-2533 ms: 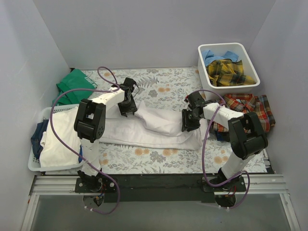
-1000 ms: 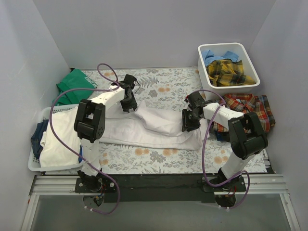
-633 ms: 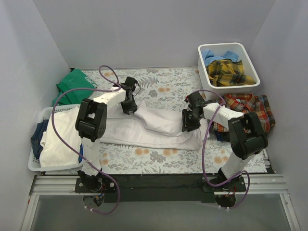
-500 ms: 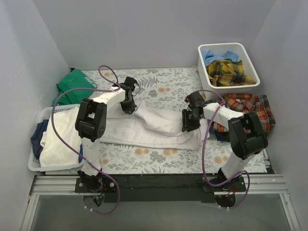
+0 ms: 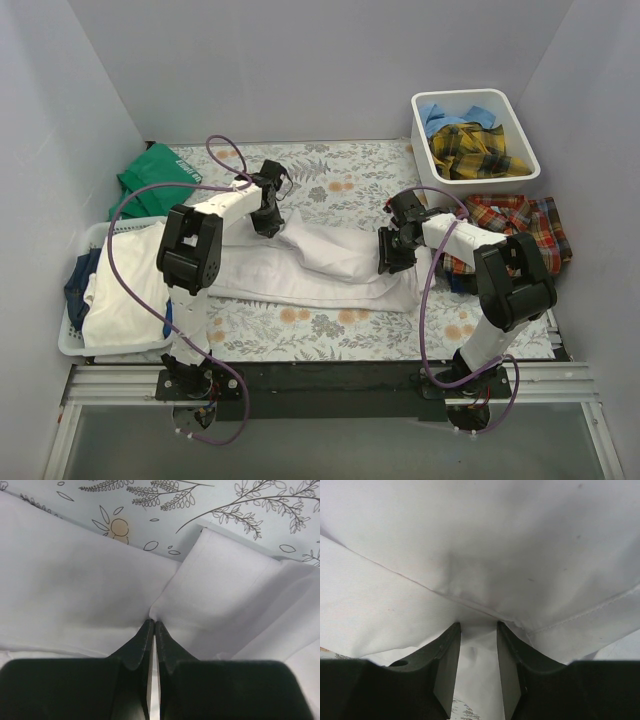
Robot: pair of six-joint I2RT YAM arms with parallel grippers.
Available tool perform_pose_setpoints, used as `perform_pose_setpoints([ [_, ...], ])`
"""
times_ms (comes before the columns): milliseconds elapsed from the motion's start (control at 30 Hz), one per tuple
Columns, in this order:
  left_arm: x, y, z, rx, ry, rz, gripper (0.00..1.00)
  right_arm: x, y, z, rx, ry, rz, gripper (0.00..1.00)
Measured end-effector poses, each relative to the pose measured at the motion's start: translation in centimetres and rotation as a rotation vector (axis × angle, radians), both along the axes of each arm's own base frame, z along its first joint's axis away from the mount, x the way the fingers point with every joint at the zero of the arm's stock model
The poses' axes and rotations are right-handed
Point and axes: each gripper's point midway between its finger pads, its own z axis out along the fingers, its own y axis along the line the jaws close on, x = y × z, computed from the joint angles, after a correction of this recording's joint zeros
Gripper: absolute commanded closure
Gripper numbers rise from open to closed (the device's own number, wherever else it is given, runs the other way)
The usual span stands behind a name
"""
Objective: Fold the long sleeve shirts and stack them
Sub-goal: Fold the shirt
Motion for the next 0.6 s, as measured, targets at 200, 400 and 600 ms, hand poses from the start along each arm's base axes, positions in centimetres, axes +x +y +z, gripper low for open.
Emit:
perform_pose_setpoints([
  [200, -0.8, 0.9, 0.6, 0.041, 0.025, 0.008, 1.0, 0.0, 0.0, 0.0, -0.001, 0.0, 0.0, 0.57],
  [400, -1.4, 1.6, 4.8, 0.048, -0.033, 0.017, 1.0, 0.0, 0.0, 0.0, -0.001, -0.001, -0.001, 0.57],
  [600, -1.5, 2.8, 10.2, 0.063, -0.141, 0.042, 1.0, 0.0, 0.0, 0.0, -0.002, 0.001, -0.004, 0.57],
])
